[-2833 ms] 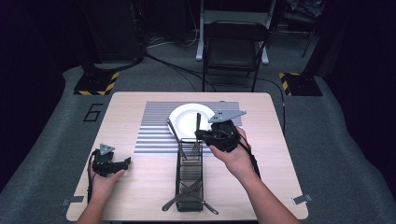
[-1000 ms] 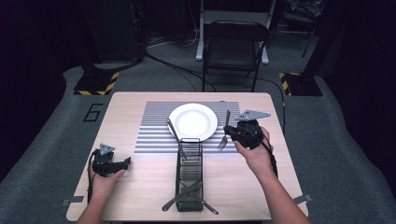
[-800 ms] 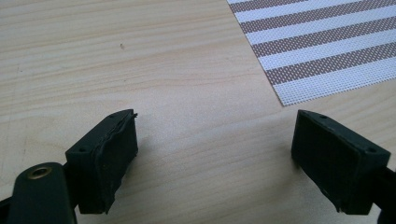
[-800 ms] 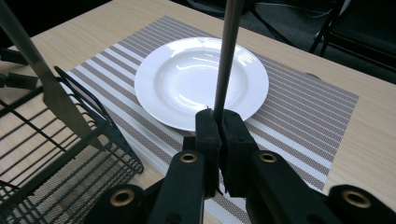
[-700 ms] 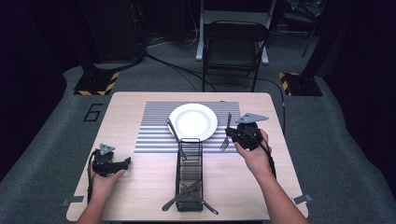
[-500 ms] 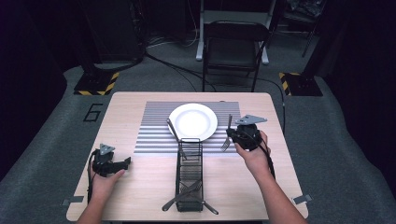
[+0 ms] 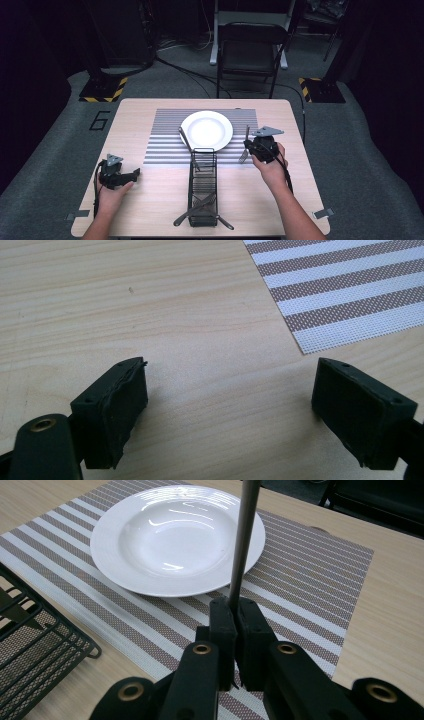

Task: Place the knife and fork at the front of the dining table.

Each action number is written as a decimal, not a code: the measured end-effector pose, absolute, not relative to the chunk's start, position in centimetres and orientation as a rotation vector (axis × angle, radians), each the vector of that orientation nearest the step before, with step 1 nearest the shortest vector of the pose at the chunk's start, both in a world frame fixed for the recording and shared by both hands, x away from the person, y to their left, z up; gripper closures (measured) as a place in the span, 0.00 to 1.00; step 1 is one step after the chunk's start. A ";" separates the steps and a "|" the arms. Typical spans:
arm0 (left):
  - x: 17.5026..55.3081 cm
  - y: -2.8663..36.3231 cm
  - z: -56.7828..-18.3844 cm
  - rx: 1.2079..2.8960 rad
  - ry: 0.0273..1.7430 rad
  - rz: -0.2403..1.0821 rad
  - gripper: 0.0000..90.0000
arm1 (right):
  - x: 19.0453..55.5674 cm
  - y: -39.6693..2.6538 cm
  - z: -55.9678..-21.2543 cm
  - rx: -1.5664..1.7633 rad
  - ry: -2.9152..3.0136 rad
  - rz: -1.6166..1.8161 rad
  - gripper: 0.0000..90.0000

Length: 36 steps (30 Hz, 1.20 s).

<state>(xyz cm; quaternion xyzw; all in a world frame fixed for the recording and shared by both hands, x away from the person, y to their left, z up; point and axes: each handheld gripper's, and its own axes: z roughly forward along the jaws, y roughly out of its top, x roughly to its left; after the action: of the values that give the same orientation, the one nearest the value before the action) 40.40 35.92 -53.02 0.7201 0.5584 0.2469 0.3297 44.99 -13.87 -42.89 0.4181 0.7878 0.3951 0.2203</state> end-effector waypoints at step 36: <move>40.4 35.9 -53.0 1.889 1.461 0.644 0.16 | 47.7 -13.7 -44.9 1.390 2.009 1.129 0.95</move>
<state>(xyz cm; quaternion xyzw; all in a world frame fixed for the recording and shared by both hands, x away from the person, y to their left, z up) 40.43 35.92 -53.00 0.7214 0.5581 0.2458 0.3280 47.72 -13.69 -44.88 0.5034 0.7276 0.4090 0.2233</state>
